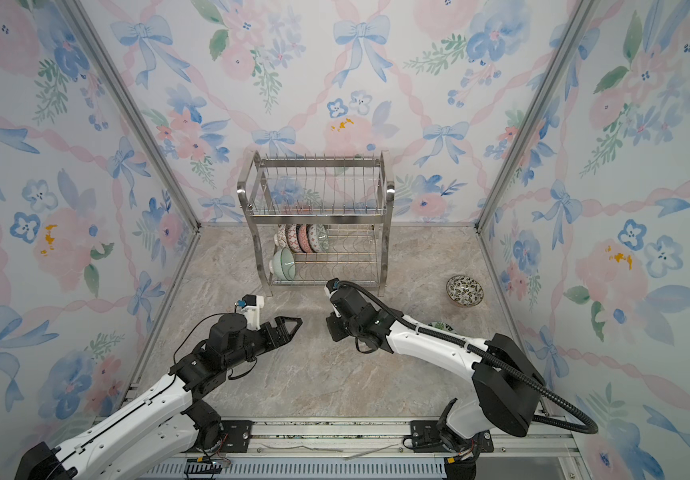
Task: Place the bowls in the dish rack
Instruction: 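Lift the pink bowl with the right gripper and carry it toward the rack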
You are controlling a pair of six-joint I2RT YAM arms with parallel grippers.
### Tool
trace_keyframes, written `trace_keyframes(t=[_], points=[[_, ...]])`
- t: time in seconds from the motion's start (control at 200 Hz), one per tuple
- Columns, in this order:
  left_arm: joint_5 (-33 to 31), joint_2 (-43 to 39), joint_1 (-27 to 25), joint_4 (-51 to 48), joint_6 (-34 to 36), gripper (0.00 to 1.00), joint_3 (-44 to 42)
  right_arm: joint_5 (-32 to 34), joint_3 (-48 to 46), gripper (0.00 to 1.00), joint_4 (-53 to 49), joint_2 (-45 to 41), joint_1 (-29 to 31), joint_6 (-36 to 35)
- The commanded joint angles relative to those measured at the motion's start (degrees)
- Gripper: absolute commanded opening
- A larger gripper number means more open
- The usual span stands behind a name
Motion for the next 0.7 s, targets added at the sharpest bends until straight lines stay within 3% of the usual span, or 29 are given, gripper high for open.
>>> trace_keyframes(t=[0.0, 0.695], points=[[-1.40, -1.49, -0.37, -1.13, -0.55, 0.98, 0.78, -0.95, 1.88, 0.00, 3.58, -2.13, -0.77, -0.39], [-0.24, -6.31, 2.06, -2.94, -2.98, 0.98, -0.72, -10.35, 2.12, 0.00, 23.00, -0.15, -2.93, 3.86]])
